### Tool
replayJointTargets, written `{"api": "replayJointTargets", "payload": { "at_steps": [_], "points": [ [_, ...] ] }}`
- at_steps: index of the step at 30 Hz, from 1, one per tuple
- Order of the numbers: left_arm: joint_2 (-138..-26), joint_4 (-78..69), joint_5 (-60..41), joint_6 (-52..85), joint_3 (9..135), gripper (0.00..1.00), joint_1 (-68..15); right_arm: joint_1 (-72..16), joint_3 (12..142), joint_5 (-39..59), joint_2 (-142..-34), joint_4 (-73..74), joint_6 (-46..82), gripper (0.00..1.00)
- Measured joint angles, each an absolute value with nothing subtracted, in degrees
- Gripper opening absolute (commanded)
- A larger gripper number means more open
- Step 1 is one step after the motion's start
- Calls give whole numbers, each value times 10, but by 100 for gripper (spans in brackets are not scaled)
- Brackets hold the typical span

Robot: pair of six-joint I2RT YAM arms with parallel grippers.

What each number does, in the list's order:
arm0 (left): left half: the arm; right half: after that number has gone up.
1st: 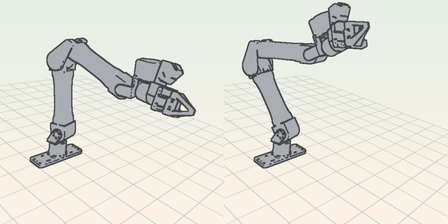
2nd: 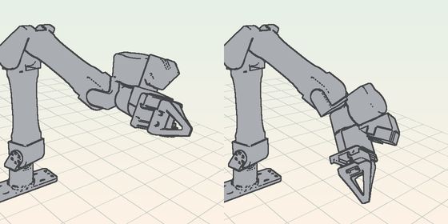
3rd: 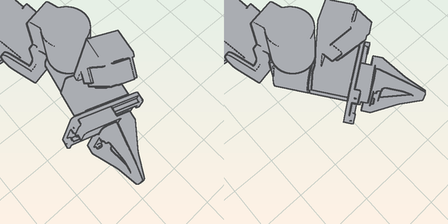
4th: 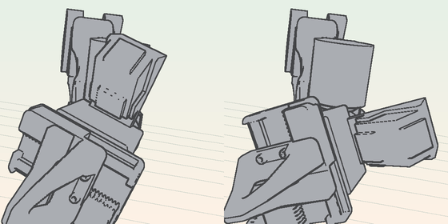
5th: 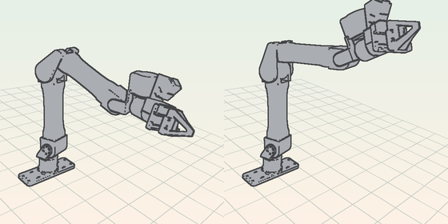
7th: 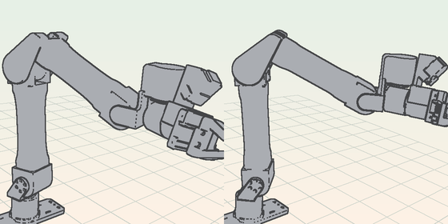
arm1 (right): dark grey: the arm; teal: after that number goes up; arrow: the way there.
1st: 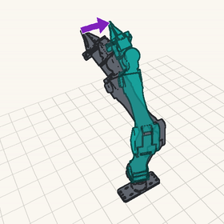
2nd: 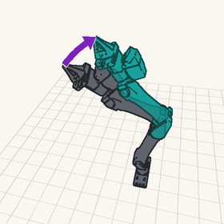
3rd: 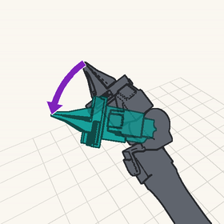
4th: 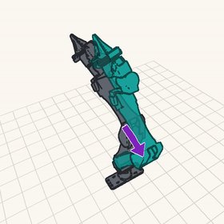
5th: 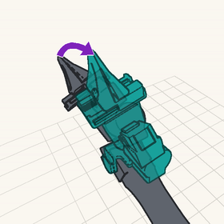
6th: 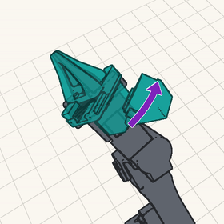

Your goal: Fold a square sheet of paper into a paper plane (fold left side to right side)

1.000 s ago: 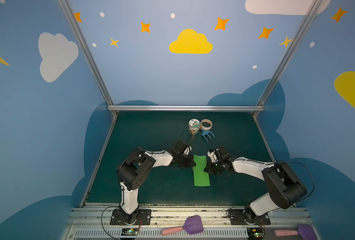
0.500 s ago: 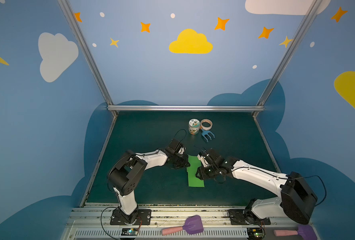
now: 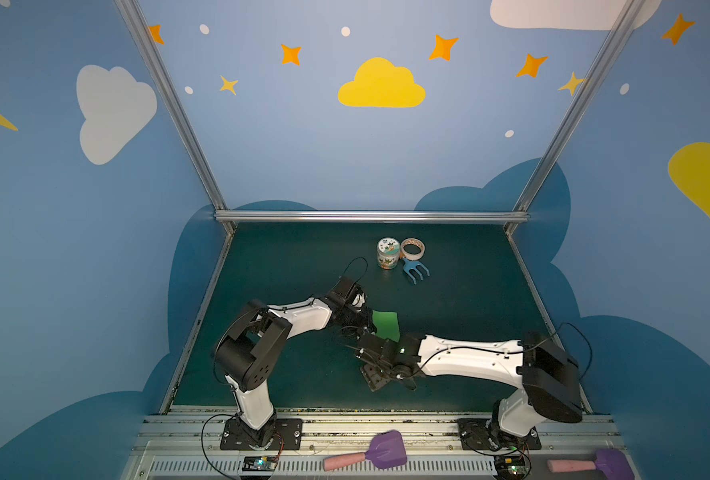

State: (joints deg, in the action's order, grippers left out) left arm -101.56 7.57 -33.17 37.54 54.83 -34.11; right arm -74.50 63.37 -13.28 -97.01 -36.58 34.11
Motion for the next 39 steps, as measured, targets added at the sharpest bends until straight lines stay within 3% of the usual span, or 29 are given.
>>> {"api": "replayJointTargets", "payload": {
  "at_steps": [7, 26, 33, 39],
  "points": [
    [-1016, 76, -338, 375, 543, 3, -341, -766, 657, -199, -1015, -399, 365, 67],
    [-1016, 76, -340, 373, 542, 3, -338, -754, 649, -215, -1013, -399, 372, 0],
    [-1016, 77, -342, 371, 542, 4, -337, -745, 645, -202, -1006, -387, 367, 0],
    [-1012, 102, -345, 360, 542, 27, -310, -724, 618, -171, -987, -365, 358, 0]
  ]
}}
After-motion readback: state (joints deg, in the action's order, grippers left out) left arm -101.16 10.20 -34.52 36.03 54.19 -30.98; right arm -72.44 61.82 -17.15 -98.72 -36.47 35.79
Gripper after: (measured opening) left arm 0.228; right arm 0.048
